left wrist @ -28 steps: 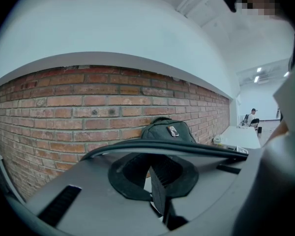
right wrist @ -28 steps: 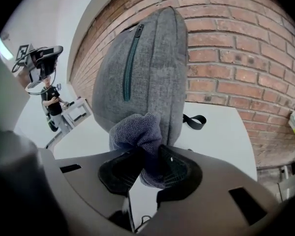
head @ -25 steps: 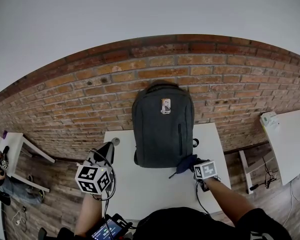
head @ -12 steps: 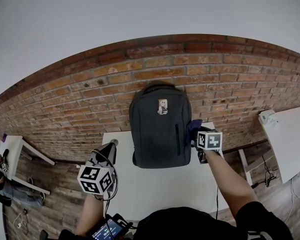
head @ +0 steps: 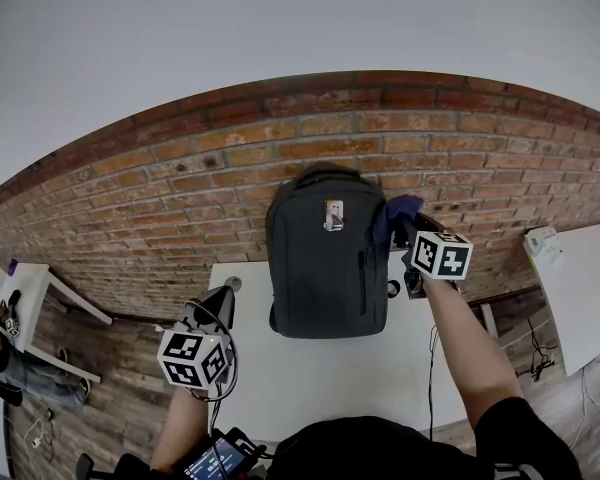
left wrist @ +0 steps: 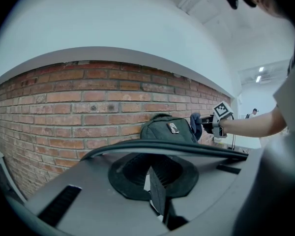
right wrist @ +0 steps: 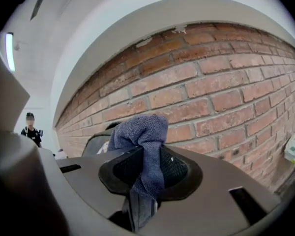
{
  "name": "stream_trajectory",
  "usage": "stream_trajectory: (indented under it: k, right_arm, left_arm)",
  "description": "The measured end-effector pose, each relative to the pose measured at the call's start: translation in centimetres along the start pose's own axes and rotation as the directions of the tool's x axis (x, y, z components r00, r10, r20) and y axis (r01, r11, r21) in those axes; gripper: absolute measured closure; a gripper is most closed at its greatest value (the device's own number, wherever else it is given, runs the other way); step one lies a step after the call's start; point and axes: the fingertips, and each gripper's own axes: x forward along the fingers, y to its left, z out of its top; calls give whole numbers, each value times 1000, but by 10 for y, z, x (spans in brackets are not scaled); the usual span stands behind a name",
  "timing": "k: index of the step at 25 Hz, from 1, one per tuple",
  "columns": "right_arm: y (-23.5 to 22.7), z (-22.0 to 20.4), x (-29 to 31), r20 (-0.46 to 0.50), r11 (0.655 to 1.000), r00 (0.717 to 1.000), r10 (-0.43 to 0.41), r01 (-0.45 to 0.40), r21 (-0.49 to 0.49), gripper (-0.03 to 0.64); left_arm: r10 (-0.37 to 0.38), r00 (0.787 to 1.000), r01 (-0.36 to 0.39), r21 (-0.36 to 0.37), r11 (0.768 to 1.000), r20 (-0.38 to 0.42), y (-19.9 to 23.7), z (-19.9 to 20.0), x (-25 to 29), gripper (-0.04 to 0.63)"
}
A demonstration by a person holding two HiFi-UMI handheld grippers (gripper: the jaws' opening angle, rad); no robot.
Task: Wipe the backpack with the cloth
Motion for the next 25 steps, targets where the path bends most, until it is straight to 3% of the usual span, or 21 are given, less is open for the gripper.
stream_trajectory:
  k: [4, 9, 15, 19, 25]
  right_arm:
    - [8, 20, -34, 93, 999, 995, 41, -43, 17, 531]
    - [13, 34, -68, 164, 998, 985, 48, -41, -46, 531]
    - [24, 80, -143, 316, 975, 939, 135, -68, -212, 532]
    - [9, 80, -175, 323, 972, 934, 156, -88, -216, 531]
    - [8, 58, -217, 301, 974, 940, 159, -99, -206, 532]
  left_arm:
    - [12, 1000, -12, -11, 1000, 2, 1, 1, 4, 598]
    - [7, 1000, -6, -16, 1000, 12, -3, 8, 10, 598]
    - [-25, 999, 26, -6, 1000, 29, -54, 22, 27, 598]
    - [-42, 998, 41, 16, 999, 37, -95, 25, 28, 598]
    - [-58, 997, 56, 25, 998, 53, -124, 25, 11, 598]
